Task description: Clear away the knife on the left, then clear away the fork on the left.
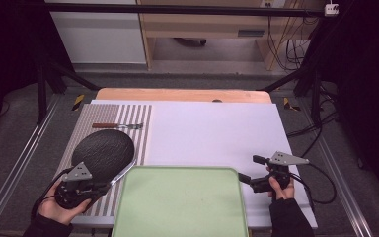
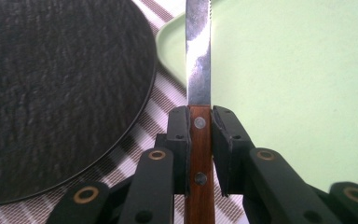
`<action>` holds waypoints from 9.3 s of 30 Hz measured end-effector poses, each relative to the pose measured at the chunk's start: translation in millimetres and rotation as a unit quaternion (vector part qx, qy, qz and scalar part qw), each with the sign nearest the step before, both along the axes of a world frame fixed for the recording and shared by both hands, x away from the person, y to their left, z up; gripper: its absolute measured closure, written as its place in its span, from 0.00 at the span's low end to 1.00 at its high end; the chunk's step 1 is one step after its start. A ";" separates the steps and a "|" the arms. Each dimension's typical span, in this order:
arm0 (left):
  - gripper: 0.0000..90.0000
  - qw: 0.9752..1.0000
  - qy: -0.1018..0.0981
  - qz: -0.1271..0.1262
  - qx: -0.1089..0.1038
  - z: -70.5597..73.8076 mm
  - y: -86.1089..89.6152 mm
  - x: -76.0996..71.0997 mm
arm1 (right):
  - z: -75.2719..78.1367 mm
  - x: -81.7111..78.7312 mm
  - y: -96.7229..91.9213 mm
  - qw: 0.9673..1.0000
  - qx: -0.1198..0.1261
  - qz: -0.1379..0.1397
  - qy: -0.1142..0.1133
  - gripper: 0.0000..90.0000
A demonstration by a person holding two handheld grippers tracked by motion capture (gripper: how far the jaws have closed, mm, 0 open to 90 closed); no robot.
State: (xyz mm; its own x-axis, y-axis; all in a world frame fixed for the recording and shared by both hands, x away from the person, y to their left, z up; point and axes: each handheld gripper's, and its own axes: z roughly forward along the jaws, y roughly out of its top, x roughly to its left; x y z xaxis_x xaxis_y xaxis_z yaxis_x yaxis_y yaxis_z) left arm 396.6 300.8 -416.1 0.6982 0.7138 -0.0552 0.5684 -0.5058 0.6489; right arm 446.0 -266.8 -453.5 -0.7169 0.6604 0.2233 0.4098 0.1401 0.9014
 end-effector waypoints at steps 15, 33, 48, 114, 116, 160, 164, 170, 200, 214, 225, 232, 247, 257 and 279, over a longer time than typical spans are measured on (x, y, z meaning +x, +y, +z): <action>0.86 1.000 -0.007 0.015 -0.006 -1.0 -36.1 -7.2 | -0.2 0.1 0.1 1.000 -0.001 0.000 0.000 0.01; 0.86 1.000 -0.009 0.003 -0.006 -1.6 -63.7 -19.0 | 0.1 -0.1 -0.3 1.000 -0.001 -0.001 -0.001 0.01; 0.86 1.000 0.012 -0.022 0.010 -11.8 -87.9 -29.3 | 0.3 -0.2 -0.4 1.000 0.000 -0.001 -0.002 0.01; 1.00 0.994 0.011 -0.100 0.032 -42.3 -117.1 -35.7 | 0.6 -0.2 -0.7 1.000 0.000 -0.004 -0.002 0.01; 1.00 0.994 0.011 -0.103 0.036 -43.0 -117.0 -35.6 | 0.6 -0.3 -0.7 1.000 0.000 -0.005 -0.002 0.01; 1.00 0.997 -0.005 -0.063 0.051 -43.8 -92.6 -29.7 | 0.6 -0.3 -1.0 1.000 -0.001 -0.005 -0.002 0.01; 1.00 0.997 -0.007 -0.059 0.051 -44.0 -90.0 -30.3 | 0.8 -0.4 -1.2 1.000 0.000 -0.005 -0.002 0.01; 1.00 0.997 -0.008 -0.057 0.051 -44.5 -87.8 -31.7 | 0.8 -0.5 -1.2 1.000 0.000 -0.005 -0.002 0.01; 1.00 0.999 -0.016 -0.023 0.040 -45.0 -72.7 -38.6 | 0.4 -0.1 -1.0 1.000 -0.001 -0.005 -0.002 0.01; 0.91 0.999 -0.032 -0.029 -0.020 -36.1 -67.3 -34.9 | 0.4 0.0 -1.1 1.000 0.001 -0.004 -0.002 0.01; 0.40 0.995 -0.049 -0.035 -0.080 -24.8 -54.2 -16.8 | 0.4 0.3 -1.1 1.000 0.001 -0.005 -0.003 0.01; 0.10 0.997 -0.055 -0.021 -0.059 -18.4 -48.0 -3.6 | 0.0 1.2 -1.0 1.000 -0.001 -0.005 -0.004 0.01; 0.00 0.994 -0.069 -0.045 -0.071 1.1 -35.6 25.0 | 0.3 1.2 -1.1 1.000 0.000 -0.009 -0.004 0.01; 0.00 0.995 -0.077 -0.038 -0.059 9.0 -22.5 51.7 | 0.1 1.6 -1.2 1.000 -0.001 -0.013 -0.003 0.01; 0.00 0.993 -0.093 -0.072 0.011 26.5 -17.5 90.8 | 0.2 2.0 -1.6 1.000 -0.001 -0.015 -0.004 0.01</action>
State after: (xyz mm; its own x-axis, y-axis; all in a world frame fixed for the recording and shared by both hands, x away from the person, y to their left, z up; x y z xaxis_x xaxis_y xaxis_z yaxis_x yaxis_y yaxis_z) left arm 487.4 283.3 -389.6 0.7897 0.6056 0.0982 0.3612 -0.5883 0.7235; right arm 448.0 -268.4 -453.3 -0.6991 0.6817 0.2157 0.4056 0.1296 0.9048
